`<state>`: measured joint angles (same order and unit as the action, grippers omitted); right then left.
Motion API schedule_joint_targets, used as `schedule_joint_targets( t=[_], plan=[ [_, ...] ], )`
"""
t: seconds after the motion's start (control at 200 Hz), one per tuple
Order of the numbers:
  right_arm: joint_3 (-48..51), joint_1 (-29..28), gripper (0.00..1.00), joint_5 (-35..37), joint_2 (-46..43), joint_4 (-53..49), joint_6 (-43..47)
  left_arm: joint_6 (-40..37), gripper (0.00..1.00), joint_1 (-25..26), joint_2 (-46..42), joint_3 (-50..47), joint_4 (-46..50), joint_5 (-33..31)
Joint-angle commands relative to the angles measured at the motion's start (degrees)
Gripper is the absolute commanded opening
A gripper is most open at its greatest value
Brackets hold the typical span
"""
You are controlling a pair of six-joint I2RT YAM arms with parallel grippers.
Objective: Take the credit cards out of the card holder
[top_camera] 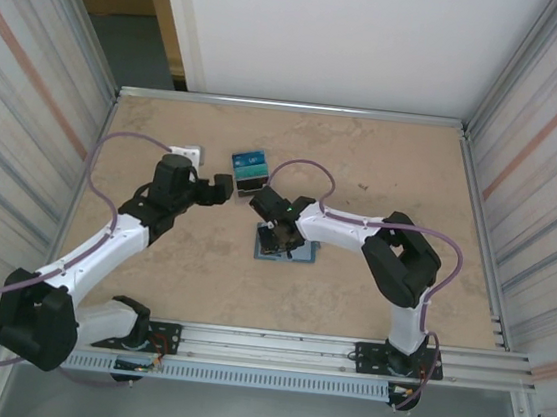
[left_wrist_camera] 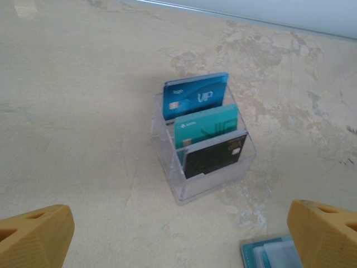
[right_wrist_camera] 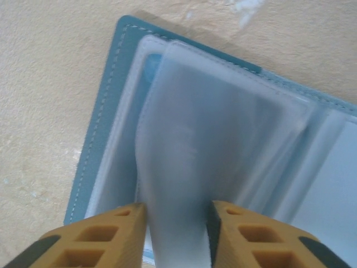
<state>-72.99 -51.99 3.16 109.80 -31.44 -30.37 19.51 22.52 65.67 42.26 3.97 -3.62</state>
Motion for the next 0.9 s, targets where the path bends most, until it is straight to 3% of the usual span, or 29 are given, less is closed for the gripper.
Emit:
schedule_joint_targets(
  t=[0.0,0.286,0.697,0.892],
  plan=[
    [2.6,1.4,0.29,-1.5,-2.0,0.0,0.0,-4.0,0.99,3.5,-1.3,1.1,-1.1,-4.4],
    [3.6,2.3,0.31,3.6,-5.7,-1.7,-0.5,-8.4,0.99,11.3,0.6,3.4,-1.6,-11.7],
    [10.0,5.8,0.30,5.4,-12.1,-1.0,-4.4,-6.9,0.99,12.6,4.6,4.2,-1.6,-10.8],
    [13.3,9.2,0.28,3.9,-14.8,0.5,-5.5,-4.3,0.99,14.7,8.6,6.1,3.7,-12.3]
  ],
)
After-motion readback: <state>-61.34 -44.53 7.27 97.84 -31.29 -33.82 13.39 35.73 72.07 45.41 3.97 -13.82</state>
